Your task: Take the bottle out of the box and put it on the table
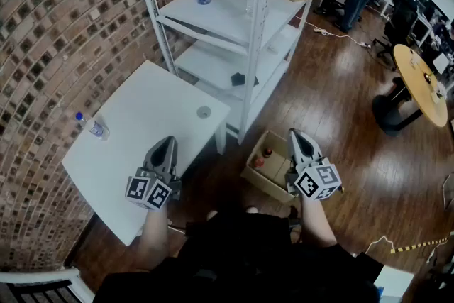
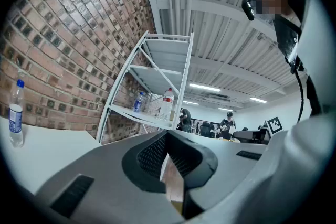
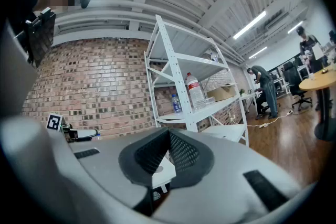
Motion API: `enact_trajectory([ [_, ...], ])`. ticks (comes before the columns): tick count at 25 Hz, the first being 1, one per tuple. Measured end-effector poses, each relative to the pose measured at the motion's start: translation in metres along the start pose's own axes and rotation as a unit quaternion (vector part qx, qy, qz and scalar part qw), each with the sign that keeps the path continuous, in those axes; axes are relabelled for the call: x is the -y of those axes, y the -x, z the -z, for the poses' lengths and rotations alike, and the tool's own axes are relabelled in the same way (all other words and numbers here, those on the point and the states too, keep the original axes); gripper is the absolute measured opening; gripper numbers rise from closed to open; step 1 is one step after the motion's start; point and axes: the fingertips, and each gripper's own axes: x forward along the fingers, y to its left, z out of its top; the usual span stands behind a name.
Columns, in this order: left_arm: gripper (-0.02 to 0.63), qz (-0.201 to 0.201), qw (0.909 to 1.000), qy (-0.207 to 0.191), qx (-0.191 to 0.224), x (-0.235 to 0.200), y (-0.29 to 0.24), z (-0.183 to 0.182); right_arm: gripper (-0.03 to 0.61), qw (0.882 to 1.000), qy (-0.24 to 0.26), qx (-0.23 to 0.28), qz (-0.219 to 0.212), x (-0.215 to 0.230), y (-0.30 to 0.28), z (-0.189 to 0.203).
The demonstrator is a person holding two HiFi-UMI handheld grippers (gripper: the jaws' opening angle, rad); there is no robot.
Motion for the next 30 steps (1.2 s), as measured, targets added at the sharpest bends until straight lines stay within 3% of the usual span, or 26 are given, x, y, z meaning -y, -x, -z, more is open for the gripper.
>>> enact_trajectory([
  [6,0.003,0.013,0.9998,0.012,-0.012,0.003,-0.009,0.014,0.003,1.000,0.016,-0.005,0.020,0.009,0.011,-0.003],
  [20,0.003,0.144,0.9859,0.051,-0.067,0.078,-0.058,0.063,0.003,0.988,0.019,-0.002,0.154,0.040,0.116,0.005],
  [25,0.003,0.160,0.9842,0.049,-0.057,0.109,-0.074,0.057,0.003,0.988,0.014,0.016,0.156,0.062,0.134,-0.007],
  [30,0.003,0.147,0.9873,0.044,-0.040,0.133,-0.089,0.051,0.003,0.991,0.017,0.018,0.133,0.091,0.128,-0.021],
])
